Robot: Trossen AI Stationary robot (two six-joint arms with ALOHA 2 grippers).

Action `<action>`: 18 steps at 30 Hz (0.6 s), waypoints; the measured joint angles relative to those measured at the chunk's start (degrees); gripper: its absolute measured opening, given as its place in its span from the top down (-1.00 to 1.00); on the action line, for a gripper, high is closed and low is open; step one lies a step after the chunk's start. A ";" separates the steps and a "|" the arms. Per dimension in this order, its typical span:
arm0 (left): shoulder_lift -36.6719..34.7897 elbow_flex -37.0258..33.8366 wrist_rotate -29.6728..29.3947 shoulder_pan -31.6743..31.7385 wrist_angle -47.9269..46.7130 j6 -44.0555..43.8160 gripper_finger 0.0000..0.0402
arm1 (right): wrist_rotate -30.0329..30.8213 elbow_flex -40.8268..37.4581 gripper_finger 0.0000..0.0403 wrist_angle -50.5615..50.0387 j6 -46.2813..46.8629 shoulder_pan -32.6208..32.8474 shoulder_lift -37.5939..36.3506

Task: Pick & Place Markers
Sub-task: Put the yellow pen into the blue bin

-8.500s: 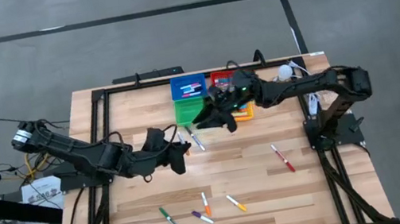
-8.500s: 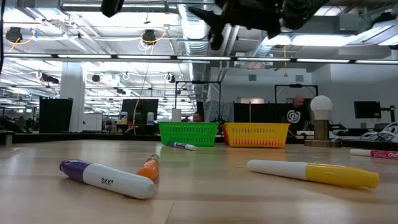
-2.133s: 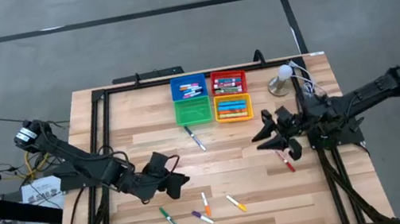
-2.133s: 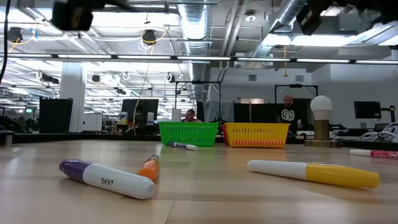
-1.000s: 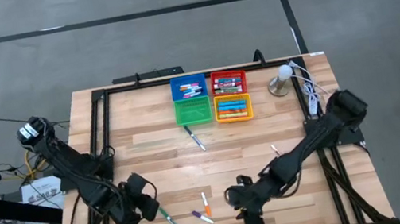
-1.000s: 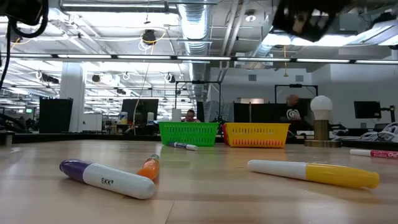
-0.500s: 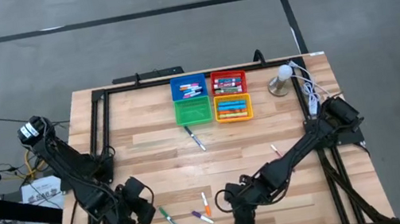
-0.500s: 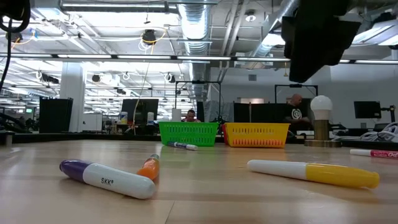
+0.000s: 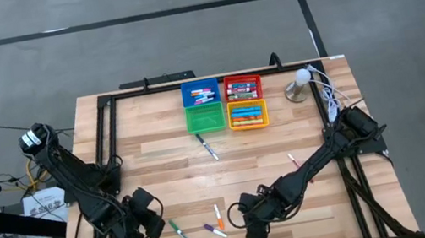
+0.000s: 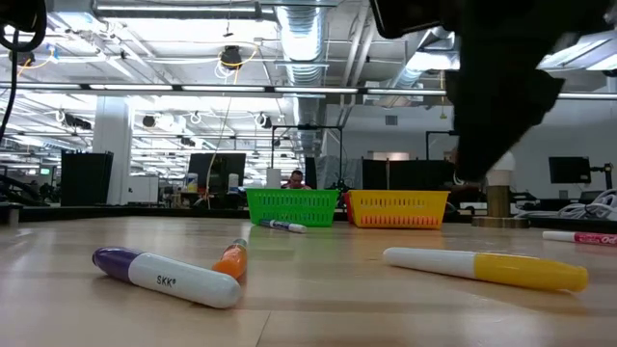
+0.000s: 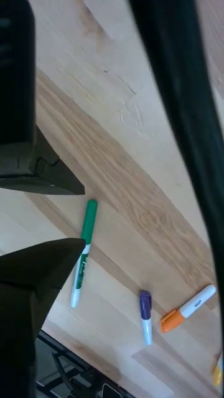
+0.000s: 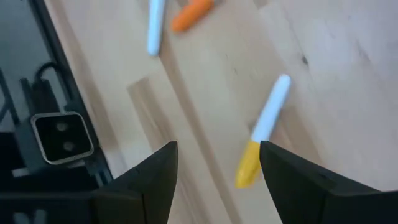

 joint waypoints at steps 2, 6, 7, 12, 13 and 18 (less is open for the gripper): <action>0.00 0.00 -0.01 0.00 -0.02 0.04 0.39 | 0.52 0.09 -0.07 -0.46 0.38 -0.01 -0.01; 0.00 0.00 -0.01 0.00 -0.16 0.10 0.39 | 0.54 0.04 -0.07 -2.38 0.40 -0.44 -0.01; 0.00 0.00 -0.01 0.00 -0.17 0.11 0.39 | 0.56 0.04 -0.07 -2.67 0.40 -0.47 -0.01; 0.00 0.00 -0.20 0.00 -0.33 0.13 0.39 | 0.49 0.04 -0.07 -2.51 0.83 -0.78 1.54; 0.00 0.00 -0.23 0.00 -0.44 0.13 0.39 | 0.45 0.29 -0.07 -1.70 0.90 -0.80 2.23; 0.00 0.00 -0.42 0.02 -0.61 0.13 0.39 | 0.73 0.72 -0.07 -3.52 1.74 -0.81 5.45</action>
